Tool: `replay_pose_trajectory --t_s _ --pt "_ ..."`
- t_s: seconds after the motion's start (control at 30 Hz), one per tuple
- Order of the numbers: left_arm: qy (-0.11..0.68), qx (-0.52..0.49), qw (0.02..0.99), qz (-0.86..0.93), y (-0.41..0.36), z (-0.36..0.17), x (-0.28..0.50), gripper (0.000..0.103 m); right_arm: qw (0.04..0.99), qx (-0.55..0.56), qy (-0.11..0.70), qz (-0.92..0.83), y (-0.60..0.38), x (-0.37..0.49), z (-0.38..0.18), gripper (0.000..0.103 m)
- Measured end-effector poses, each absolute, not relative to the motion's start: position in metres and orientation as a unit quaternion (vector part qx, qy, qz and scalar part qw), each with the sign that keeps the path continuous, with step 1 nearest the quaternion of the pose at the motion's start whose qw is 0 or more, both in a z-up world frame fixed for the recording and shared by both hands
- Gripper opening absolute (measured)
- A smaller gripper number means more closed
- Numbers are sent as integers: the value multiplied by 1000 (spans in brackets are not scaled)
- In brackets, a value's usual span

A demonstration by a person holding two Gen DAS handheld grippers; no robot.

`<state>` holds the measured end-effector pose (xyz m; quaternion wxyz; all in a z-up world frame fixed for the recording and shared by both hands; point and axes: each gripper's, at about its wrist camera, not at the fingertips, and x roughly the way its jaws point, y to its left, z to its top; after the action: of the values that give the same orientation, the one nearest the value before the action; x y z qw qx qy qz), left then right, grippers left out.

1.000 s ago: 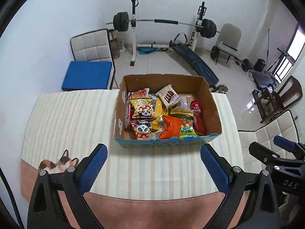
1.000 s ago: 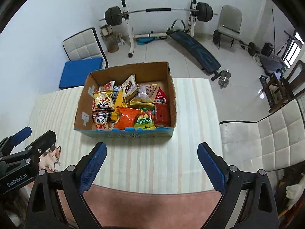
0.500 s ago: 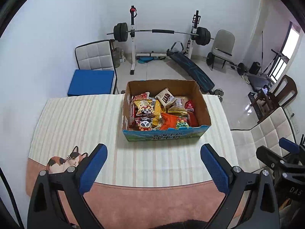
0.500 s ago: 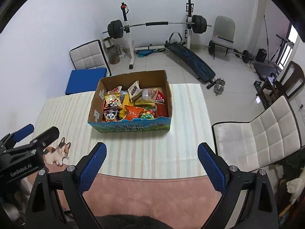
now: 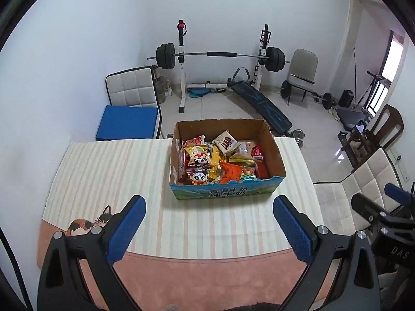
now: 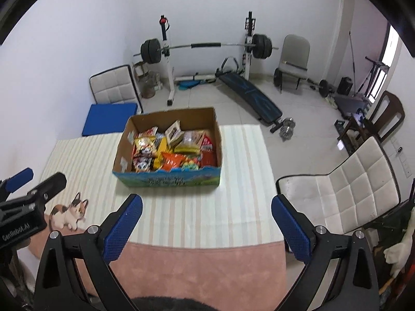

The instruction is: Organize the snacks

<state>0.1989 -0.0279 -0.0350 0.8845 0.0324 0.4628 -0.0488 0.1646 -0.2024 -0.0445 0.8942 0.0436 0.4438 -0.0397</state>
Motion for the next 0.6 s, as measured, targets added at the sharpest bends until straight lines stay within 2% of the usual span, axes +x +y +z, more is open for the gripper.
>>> replay_pose_trajectory --t_s 0.6 --pt "448 37 893 -23 -30 -58 243 102 905 42 417 -69 -207 223 -57 102"
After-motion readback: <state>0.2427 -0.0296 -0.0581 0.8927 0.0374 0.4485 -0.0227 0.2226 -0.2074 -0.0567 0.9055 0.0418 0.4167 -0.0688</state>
